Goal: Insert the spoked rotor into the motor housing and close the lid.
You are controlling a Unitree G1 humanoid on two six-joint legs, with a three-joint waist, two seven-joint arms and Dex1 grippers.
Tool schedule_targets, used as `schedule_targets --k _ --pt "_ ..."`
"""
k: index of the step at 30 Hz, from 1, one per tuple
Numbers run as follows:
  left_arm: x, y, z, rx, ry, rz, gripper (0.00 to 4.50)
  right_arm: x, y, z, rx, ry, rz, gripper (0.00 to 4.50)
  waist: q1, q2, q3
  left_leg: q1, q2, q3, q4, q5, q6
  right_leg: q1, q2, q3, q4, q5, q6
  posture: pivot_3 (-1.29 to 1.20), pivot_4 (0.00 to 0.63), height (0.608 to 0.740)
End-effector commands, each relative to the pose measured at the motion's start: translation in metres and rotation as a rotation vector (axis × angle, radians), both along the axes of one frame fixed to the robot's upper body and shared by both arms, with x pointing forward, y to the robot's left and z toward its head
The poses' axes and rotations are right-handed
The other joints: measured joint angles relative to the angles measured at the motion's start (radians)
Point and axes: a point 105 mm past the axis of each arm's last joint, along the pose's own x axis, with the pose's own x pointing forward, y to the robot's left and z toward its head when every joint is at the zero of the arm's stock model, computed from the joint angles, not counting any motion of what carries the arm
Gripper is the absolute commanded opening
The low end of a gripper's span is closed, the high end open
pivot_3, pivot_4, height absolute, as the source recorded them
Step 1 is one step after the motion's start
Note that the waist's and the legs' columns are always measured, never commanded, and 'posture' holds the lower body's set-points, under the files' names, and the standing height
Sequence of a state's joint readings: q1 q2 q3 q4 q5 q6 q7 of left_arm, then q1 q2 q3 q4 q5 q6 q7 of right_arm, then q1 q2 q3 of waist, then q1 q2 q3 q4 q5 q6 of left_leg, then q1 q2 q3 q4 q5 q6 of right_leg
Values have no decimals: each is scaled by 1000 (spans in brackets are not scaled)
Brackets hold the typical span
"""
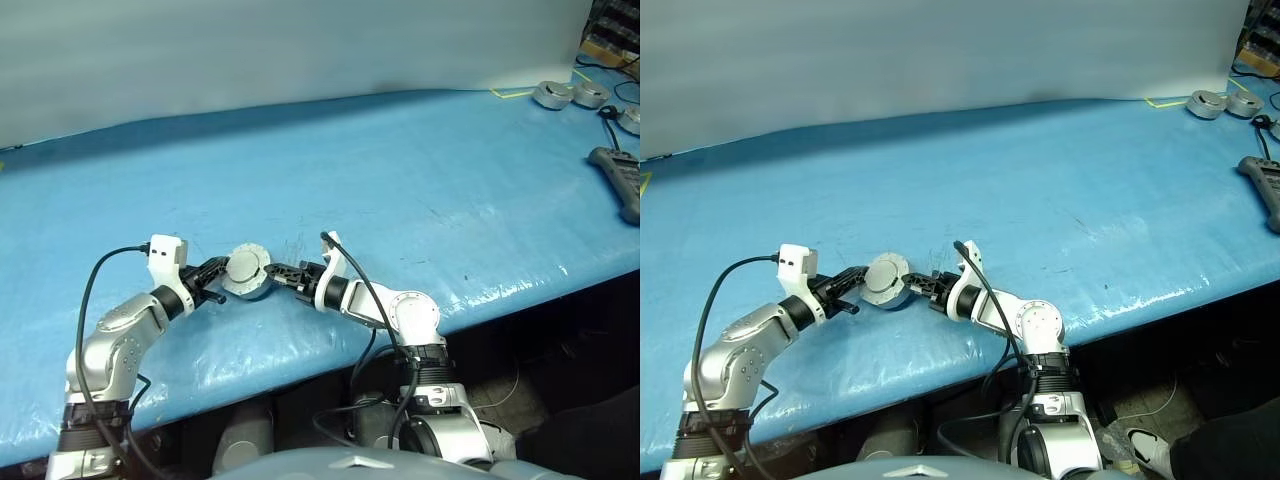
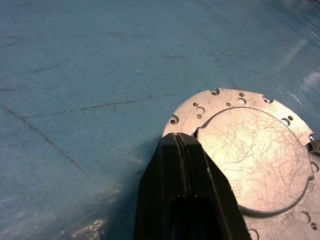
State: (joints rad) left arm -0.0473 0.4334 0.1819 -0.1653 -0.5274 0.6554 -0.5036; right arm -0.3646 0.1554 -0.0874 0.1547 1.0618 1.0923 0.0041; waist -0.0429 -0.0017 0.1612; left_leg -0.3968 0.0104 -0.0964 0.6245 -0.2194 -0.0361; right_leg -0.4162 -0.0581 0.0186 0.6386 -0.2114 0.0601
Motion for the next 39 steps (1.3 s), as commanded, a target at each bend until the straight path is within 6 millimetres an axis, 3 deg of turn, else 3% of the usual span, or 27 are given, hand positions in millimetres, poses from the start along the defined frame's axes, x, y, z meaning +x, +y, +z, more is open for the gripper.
schedule_targets --k 1,3,4,7,9,17,31,34,39 --pt "-2 -7 -7 -4 35 -30 0 -27 35 -1 164 92 37 2494 -2 0 0 0 0 0 0 0 0 0 0 0 0 0 0 0 150 740" --pt "-2 -7 -7 -2 36 -32 0 -27 35 -2 164 96 35 3426 -3 0 0 0 0 0 -1 0 0 0 0 0 0 0 0 0 150 740" --pt "-2 -6 -7 0 36 -32 0 -27 36 -2 168 100 33 3659 -4 0 0 0 0 0 -1 0 0 0 0 0 0 0 0 0 150 740" --pt "-2 -6 -8 2 37 -34 0 -26 36 -2 181 107 27 3822 -5 0 0 0 0 0 -2 0 0 0 0 0 -1 0 0 0 150 740" --pt "-3 -7 -8 3 38 -34 0 -26 36 -2 199 116 27 3576 -5 0 0 0 0 0 -2 0 0 0 0 0 -1 0 0 0 150 740" --pt "-3 -6 -8 5 40 -36 0 -30 41 1 248 130 66 1140 -9 0 0 0 0 0 -3 0 0 0 0 0 -2 0 0 0 150 740" --pt "0 -4 -2 -38 21 -17 0 -32 40 5 268 108 76 1138 -14 0 0 0 0 0 -3 0 0 0 0 0 -2 0 0 0 150 740" --pt "8 6 11 -117 -31 84 565 -29 34 3 268 114 38 1138 -14 0 1 -1 0 0 -3 0 0 0 0 0 -2 0 0 0 150 740" --pt "12 22 34 -287 -102 231 2258 -25 21 10 305 111 -28 1138 -15 -2 3 -4 0 -2 -3 0 0 -2 1 0 -3 3 5 0 150 740"
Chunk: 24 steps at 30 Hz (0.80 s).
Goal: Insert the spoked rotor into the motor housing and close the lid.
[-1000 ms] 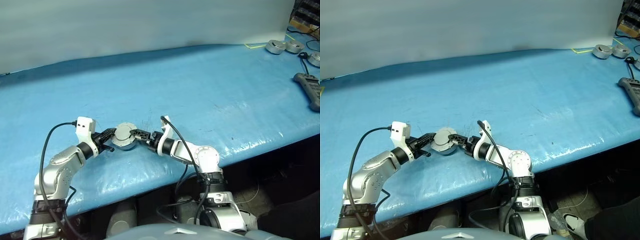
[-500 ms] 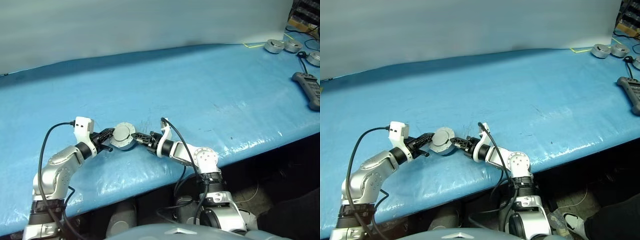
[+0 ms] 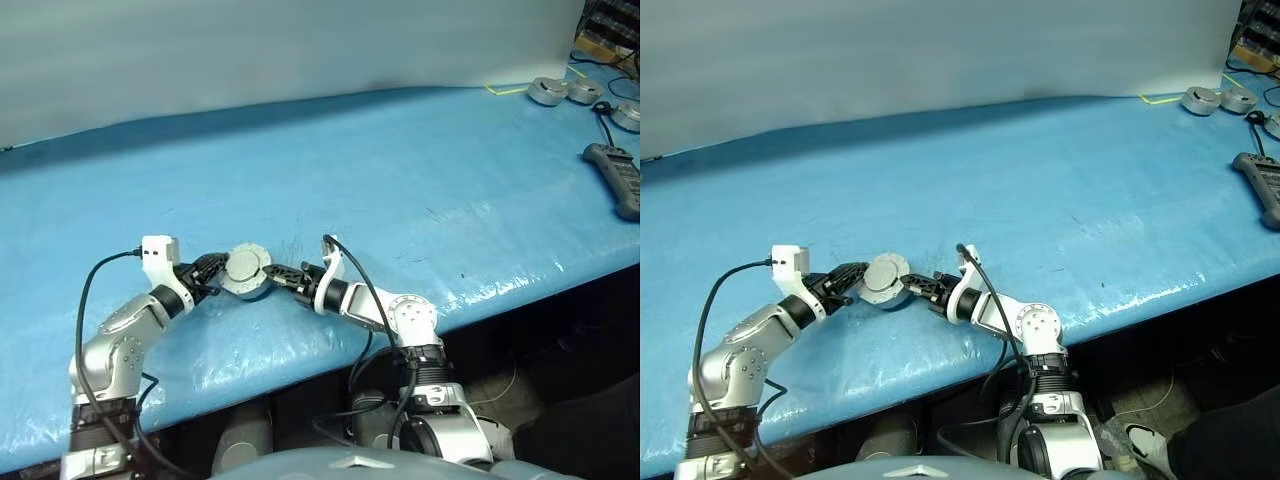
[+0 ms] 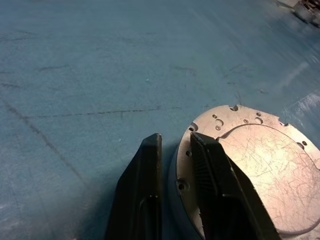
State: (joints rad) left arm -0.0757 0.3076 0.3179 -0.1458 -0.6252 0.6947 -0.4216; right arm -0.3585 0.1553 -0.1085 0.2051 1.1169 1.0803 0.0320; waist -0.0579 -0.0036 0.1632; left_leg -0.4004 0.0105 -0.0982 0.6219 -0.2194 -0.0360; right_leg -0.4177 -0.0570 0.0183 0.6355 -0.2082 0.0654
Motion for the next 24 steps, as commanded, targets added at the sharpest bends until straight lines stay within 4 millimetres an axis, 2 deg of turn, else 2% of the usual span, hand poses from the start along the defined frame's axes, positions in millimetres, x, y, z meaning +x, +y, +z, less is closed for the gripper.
schedule_targets --k 1,4,6,7,9,13,16,24 --pt "4 16 28 -118 -86 117 2613 -23 19 14 228 63 -39 1138 0 0 1 0 0 0 0 0 0 0 0 0 0 0 0 0 150 740" --pt "3 22 31 -233 -87 175 3613 -19 12 21 254 53 -78 1138 -2 -1 1 -1 0 0 0 0 0 0 0 0 -1 0 0 0 150 740" --pt "-3 17 27 -354 -63 173 4343 -13 6 30 277 30 -114 1138 -3 -2 2 -1 0 0 0 0 1 0 0 0 -3 0 1 0 150 740" --pt "-6 14 26 -405 -54 164 4489 -11 4 33 283 21 -125 1138 -3 -1 2 -1 0 0 0 0 1 0 0 0 -3 1 1 0 150 740" --pt "-9 10 24 -459 -43 151 4500 -8 2 37 287 12 -136 1138 -4 -2 2 -2 0 0 0 -1 1 0 0 0 -4 1 1 0 150 740" --pt "-22 -8 18 -769 -23 94 4500 7 -2 48 295 -24 -175 1138 -5 -2 3 -2 0 0 0 -1 2 0 0 0 -5 1 1 0 150 740" --pt "-29 -19 16 -906 -8 65 4500 12 0 57 304 -46 -175 1138 -5 -4 3 -3 0 0 0 -1 2 1 0 0 -6 0 0 0 150 740" --pt "-39 -33 7 -1053 38 61 4500 9 18 73 330 -80 -115 1138 -5 -3 3 -3 0 0 1 -1 2 1 1 0 -7 0 -1 0 150 740"
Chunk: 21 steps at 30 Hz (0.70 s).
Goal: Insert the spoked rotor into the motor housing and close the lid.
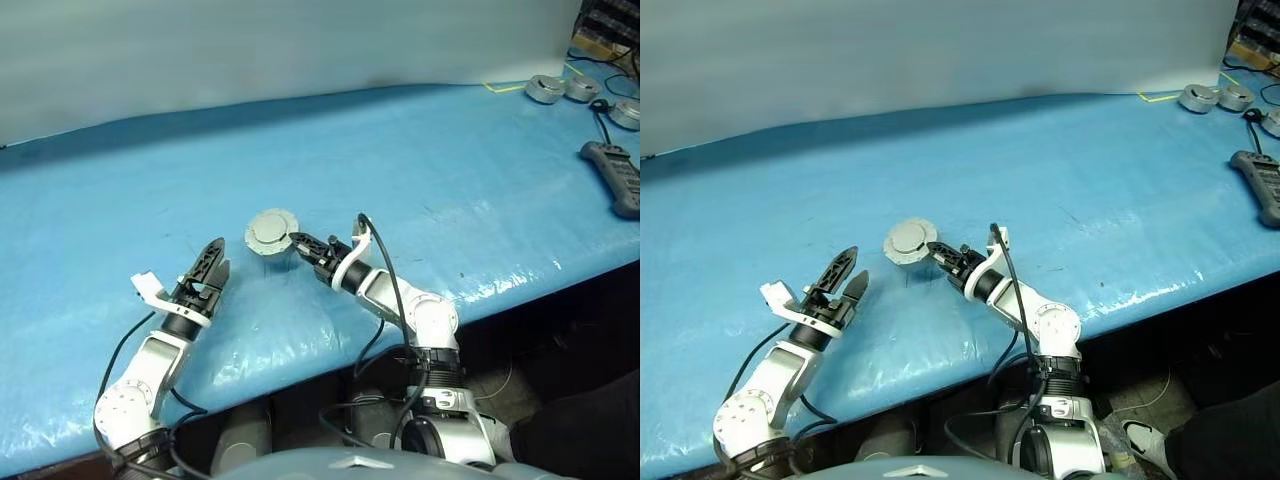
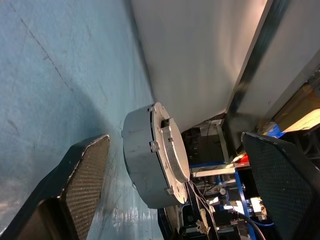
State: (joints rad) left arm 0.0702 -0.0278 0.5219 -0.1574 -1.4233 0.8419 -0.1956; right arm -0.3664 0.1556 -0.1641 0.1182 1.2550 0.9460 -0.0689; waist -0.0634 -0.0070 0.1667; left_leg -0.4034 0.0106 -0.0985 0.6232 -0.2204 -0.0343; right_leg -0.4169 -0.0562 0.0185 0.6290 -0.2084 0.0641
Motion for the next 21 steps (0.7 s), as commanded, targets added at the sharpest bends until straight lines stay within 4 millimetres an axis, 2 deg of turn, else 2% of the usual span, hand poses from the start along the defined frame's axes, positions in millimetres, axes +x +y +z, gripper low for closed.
schedule_targets --k 1,6,11,16,19,21 --pt "-2 -7 4 -66 -22 -15 4500 -18 45 42 233 -52 99 1138 1 0 0 0 0 0 0 0 0 0 0 0 0 0 0 0 150 740" --pt "0 -14 3 -101 -25 -22 4500 -31 60 49 244 -66 173 1138 2 0 0 -1 0 0 1 0 0 0 0 0 0 0 0 0 150 740" --pt "5 -18 6 -140 -41 -9 4500 -44 70 48 237 -59 237 1138 2 0 0 -1 0 0 2 0 0 0 0 0 0 0 0 0 150 740" --pt "7 -20 14 -200 -82 13 4500 -51 74 46 231 -51 272 1138 3 0 0 -2 0 0 3 0 0 0 0 0 0 0 0 0 150 740" --pt "8 -19 11 -220 -63 29 3896 -51 74 46 229 -50 273 1138 4 0 0 -2 0 0 3 0 0 0 0 0 0 0 0 0 150 740" --pt "9 -18 11 -232 -59 43 3238 -52 73 45 219 -57 277 1138 4 0 0 -2 0 -1 4 0 0 0 0 0 0 0 0 0 150 740"
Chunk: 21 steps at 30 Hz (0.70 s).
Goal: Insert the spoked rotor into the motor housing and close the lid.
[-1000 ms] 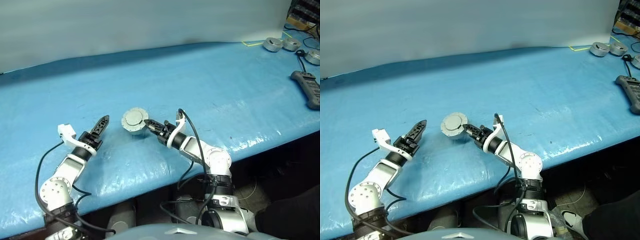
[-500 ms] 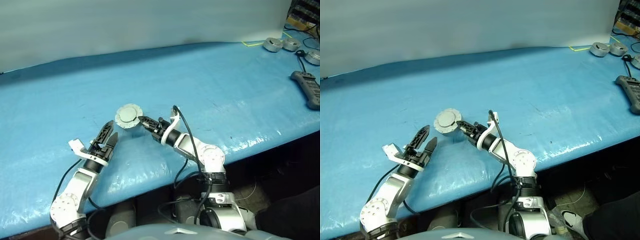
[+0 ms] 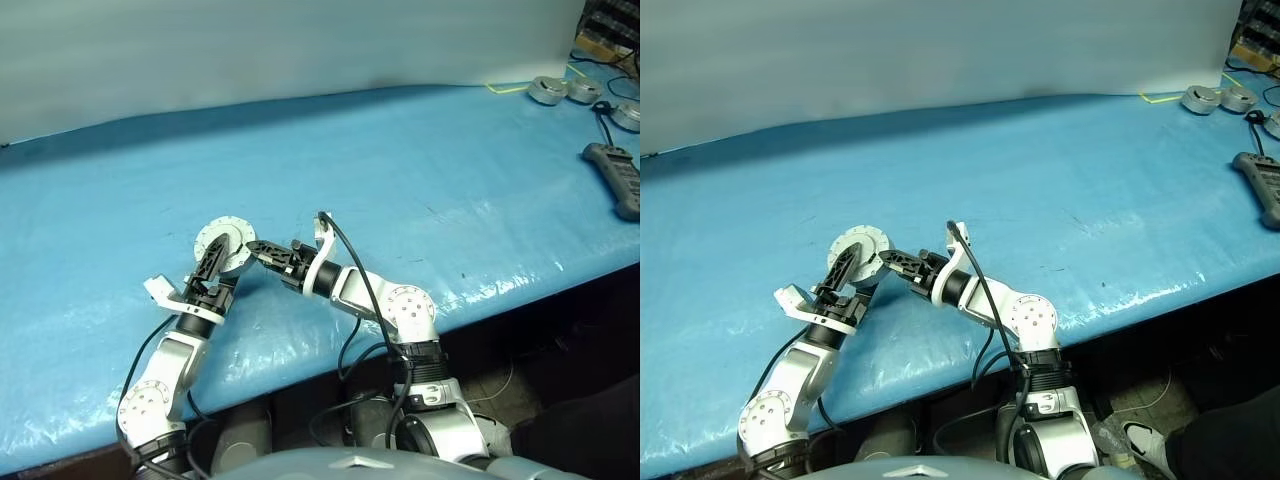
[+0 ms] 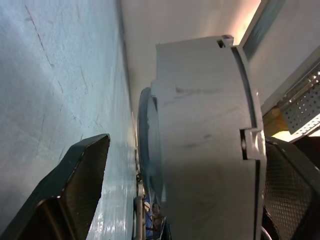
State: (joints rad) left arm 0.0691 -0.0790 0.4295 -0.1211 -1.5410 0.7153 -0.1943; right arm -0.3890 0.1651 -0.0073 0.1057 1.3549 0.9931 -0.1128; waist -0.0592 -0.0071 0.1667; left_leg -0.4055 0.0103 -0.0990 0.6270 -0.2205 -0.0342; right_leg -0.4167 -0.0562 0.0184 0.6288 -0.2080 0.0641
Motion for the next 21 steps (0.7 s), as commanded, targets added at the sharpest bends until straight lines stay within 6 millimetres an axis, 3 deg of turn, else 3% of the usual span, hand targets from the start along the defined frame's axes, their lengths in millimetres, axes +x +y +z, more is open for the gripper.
schedule_targets --k 1,3,7,11,17,21 --pt "1 -3 5 -60 -16 20 2896 -26 29 29 203 -11 70 1138 0 0 0 0 0 0 0 0 0 0 0 0 0 0 0 0 150 740" --pt "0 -3 6 -67 -18 25 2371 -26 28 27 182 -20 60 1138 0 0 0 -1 0 0 1 0 0 0 0 0 0 0 0 0 150 740" --pt "0 -4 8 -70 -21 21 2371 -25 24 23 175 -17 43 1138 0 0 0 -1 0 0 0 0 0 0 0 0 0 0 0 0 150 740" --pt "3 -3 11 -55 -25 17 2371 -24 16 20 165 -28 21 2406 0 0 0 -1 0 0 1 0 0 0 0 0 0 0 0 0 150 740" --pt "15 4 9 36 12 23 2371 -26 -10 7 -137 -368 -48 4393 2 0 0 -1 0 -1 0 -1 1 0 0 0 -1 0 0 0 150 740" --pt "31 14 7 117 41 36 2371 -34 -26 -3 -295 -598 -68 4500 5 0 0 -1 0 -1 2 -1 1 0 0 0 -1 0 1 0 150 740"
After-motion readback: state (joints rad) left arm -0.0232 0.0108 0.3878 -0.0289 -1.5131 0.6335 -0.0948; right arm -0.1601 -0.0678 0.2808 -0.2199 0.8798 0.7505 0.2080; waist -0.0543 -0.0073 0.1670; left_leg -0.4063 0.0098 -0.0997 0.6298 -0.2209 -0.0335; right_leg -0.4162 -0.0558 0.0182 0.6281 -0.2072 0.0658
